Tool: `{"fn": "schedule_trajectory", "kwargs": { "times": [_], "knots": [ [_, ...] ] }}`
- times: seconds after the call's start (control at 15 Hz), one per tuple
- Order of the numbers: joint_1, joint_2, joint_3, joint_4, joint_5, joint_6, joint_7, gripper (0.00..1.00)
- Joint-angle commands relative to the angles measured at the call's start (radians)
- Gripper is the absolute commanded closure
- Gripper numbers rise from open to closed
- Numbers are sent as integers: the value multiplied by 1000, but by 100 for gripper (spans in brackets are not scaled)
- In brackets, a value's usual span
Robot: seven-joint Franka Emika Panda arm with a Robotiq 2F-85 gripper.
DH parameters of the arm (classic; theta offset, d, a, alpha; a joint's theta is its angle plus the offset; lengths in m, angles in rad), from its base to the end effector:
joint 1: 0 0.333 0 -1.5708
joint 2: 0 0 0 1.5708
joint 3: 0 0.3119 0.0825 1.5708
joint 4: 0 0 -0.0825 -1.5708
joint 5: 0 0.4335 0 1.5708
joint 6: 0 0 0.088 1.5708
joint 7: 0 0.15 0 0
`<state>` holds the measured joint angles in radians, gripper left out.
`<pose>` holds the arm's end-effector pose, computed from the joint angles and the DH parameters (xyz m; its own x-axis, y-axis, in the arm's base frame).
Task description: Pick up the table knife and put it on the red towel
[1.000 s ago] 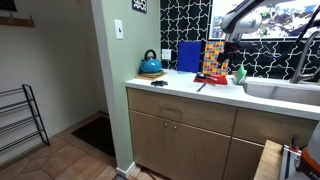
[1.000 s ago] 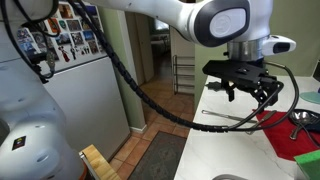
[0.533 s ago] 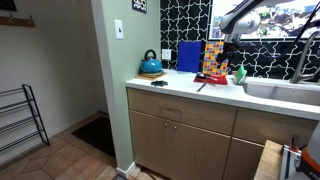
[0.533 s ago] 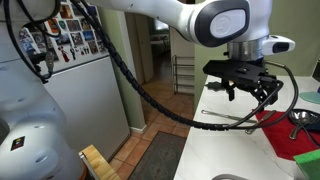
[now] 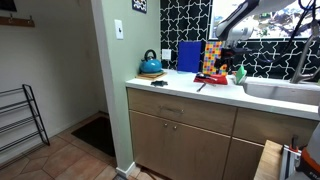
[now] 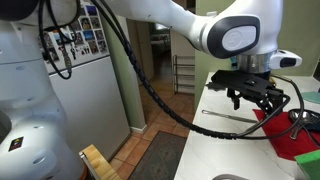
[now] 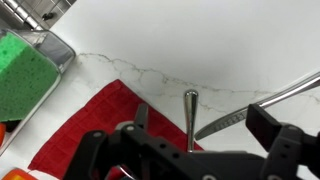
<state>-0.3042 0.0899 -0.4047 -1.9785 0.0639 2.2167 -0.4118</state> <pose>0.4897 -0.4113 0.3710 0.9371 -0.3148 0.1505 -0.3243 -0.9450 0.0428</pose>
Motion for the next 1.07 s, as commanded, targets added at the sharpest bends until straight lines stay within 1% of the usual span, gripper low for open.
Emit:
{"fn": "schedule_trajectory", "kwargs": {
  "times": [0.0, 0.4, 0.93, 1.0],
  "knots": [
    [-47, 103, 33, 68, 39, -3, 14, 0],
    [-84, 220, 81, 149, 45, -4, 46, 0],
    [-118, 307, 129, 238, 44, -26, 63, 0],
    [-119, 315, 132, 246, 39, -31, 70, 7]
  ]
}}
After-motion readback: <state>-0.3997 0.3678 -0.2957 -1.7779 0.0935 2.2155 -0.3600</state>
